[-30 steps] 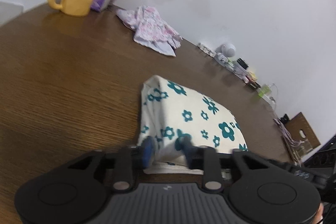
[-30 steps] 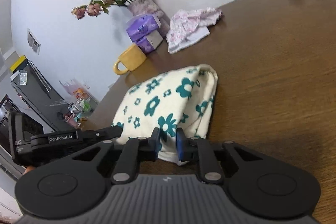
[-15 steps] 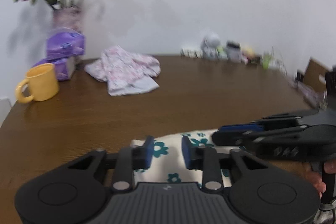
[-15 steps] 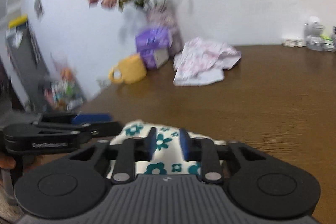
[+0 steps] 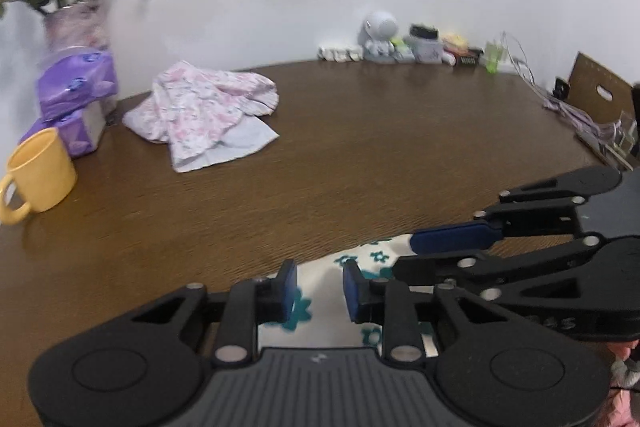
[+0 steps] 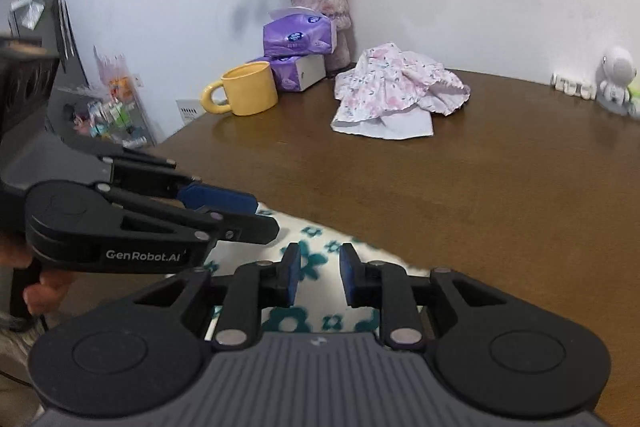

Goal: Fold clothes

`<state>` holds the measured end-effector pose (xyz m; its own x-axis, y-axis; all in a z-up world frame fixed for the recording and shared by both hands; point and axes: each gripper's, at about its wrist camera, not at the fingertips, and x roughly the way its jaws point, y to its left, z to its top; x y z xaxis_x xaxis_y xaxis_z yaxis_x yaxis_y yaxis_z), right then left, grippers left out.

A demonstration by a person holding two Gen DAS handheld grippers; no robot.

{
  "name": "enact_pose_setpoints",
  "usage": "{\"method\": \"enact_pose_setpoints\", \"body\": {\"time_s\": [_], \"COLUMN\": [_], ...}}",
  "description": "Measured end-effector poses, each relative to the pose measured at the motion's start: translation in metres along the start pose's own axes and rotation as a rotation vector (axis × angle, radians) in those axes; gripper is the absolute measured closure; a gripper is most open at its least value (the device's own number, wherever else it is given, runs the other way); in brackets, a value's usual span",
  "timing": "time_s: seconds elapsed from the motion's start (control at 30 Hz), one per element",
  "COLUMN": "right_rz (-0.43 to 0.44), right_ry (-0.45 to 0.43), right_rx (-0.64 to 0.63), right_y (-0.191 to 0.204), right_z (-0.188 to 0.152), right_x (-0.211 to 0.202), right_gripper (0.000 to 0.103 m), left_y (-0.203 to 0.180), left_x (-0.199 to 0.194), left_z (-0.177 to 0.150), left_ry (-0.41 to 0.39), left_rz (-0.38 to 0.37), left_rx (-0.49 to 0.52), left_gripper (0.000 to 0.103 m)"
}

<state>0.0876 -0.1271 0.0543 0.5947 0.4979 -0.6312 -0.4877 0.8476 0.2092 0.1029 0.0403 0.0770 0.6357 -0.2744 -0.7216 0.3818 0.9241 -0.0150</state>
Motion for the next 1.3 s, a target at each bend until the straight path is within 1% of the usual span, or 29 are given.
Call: {"method": "enact_pose_setpoints", "body": {"time_s": [0.03, 0.1, 0.23, 0.27, 0.3, 0.43, 0.53, 0.57, 0.63, 0.7, 0.77, 0.87, 0.9, 0.97, 1.07, 1.17, 1.3], "right_rz": [-0.001, -0.004, -0.009, -0.01, -0.011, 0.01, 0.005, -0.001, -0.007, 0.0, 0.006, 0.015, 0.019, 0.022, 0.019, 0.023, 0.029], "right_ry": [0.005, 0.014, 0.034, 0.039, 0.043, 0.029, 0.056, 0.064, 0.082, 0.102, 0.09, 0.059, 0.049, 0.057, 0.075, 0.073, 0.053], "right_rx": [-0.002, -0.007, -0.017, -0.019, -0.022, -0.062, -0.079, -0.081, -0.074, -0.043, -0.041, -0.047, -0.05, -0.059, -0.064, -0.055, -0.058], "right_y": [-0.001, -0.002, -0.004, -0.005, -0.005, 0.003, 0.007, 0.008, 0.008, 0.004, 0.004, 0.007, 0.008, 0.009, 0.009, 0.009, 0.011], "right_z": [0.001, 0.002, 0.005, 0.006, 0.007, 0.003, -0.003, -0.005, -0.009, -0.012, -0.013, -0.013, -0.014, -0.016, -0.02, -0.022, -0.024], "right_x": [0.0, 0.001, 0.002, 0.003, 0.003, -0.019, -0.022, -0.02, -0.016, -0.008, -0.015, -0.032, -0.037, -0.041, -0.037, -0.035, -0.042], "right_gripper": [0.081, 0.081, 0.081, 0.081, 0.081, 0.081, 0.081, 0.081, 0.081, 0.081, 0.081, 0.081, 0.081, 0.081, 0.081, 0.081, 0.081], "left_y": [0.0, 0.0, 0.008, 0.008, 0.009, 0.009, 0.0, -0.003, -0.006, -0.004, -0.001, -0.002, -0.003, -0.005, -0.006, -0.007, -0.008], "left_x": [0.007, 0.018, 0.023, 0.021, 0.019, 0.01, 0.026, 0.031, 0.031, 0.028, 0.021, -0.001, -0.003, -0.004, 0.007, 0.005, -0.019], "left_z": [0.003, 0.003, 0.006, 0.008, 0.011, 0.023, 0.022, 0.019, 0.019, 0.021, 0.022, 0.017, 0.014, 0.007, -0.003, -0.002, 0.0], "left_ry": [0.02, 0.053, 0.098, 0.098, 0.096, 0.087, 0.15, 0.157, 0.161, 0.167, 0.165, 0.135, 0.141, 0.16, 0.184, 0.184, 0.135], "left_rz": [-0.005, -0.015, -0.048, -0.051, -0.052, -0.057, -0.039, -0.03, -0.02, -0.022, -0.026, -0.042, -0.04, -0.033, -0.014, -0.007, -0.035], "left_rx": [0.007, 0.019, 0.003, 0.003, 0.004, 0.008, 0.052, 0.069, 0.083, 0.063, 0.042, 0.052, 0.059, 0.076, 0.084, 0.078, 0.068], "left_gripper": [0.084, 0.085, 0.084, 0.084, 0.084, 0.084, 0.085, 0.085, 0.085, 0.085, 0.084, 0.084, 0.084, 0.084, 0.082, 0.082, 0.084]}}
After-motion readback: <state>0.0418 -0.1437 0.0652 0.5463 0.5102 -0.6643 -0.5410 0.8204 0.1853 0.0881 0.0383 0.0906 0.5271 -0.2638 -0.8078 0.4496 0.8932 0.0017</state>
